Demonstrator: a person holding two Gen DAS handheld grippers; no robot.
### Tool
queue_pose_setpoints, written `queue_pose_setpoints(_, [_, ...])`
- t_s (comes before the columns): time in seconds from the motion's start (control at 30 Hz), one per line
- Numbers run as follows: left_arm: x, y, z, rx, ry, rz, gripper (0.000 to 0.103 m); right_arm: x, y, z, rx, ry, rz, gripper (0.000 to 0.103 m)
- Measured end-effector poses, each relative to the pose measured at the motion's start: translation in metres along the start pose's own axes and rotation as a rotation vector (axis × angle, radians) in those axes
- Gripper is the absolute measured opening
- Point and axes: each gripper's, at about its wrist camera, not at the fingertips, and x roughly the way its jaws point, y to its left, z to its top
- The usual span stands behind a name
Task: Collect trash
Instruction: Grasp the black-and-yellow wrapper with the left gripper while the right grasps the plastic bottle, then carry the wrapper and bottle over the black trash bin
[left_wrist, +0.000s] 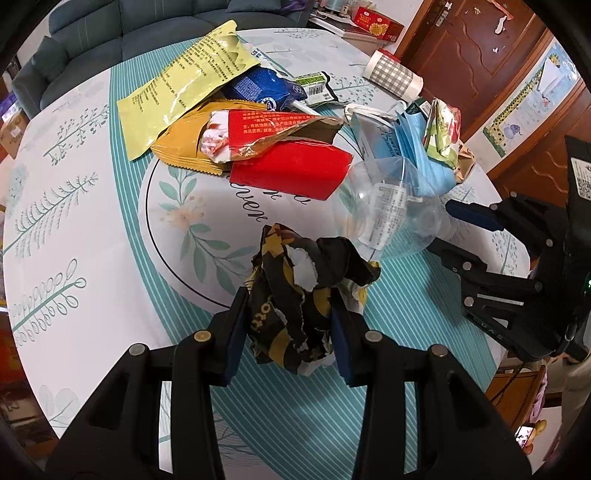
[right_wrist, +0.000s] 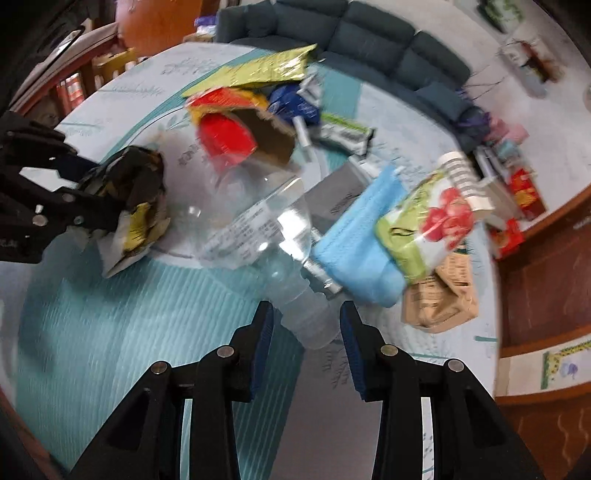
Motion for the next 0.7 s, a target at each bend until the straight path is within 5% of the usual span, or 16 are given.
queue_pose_setpoints(0.17, [0.001, -0.003, 0.0, 0.0, -0.002, 0.013, 0.037, 0.006, 0.003, 0.003, -0.014, 0.049, 0.08, 0.037])
queue_pose_setpoints(0.4, [0.0, -0.009, -0.004, 0.002, 0.001, 0.012, 0.036, 0.006, -0.014, -0.006, 0.214, 0.01, 0.141, 0.031])
queue_pose_setpoints(0.7, [-0.024, -0.038, -0.035, 0.066, -0.002, -0.039, 0.035, -0.064, -0.011, -0.101, 0.525, -0.101, 0.22, 0.03])
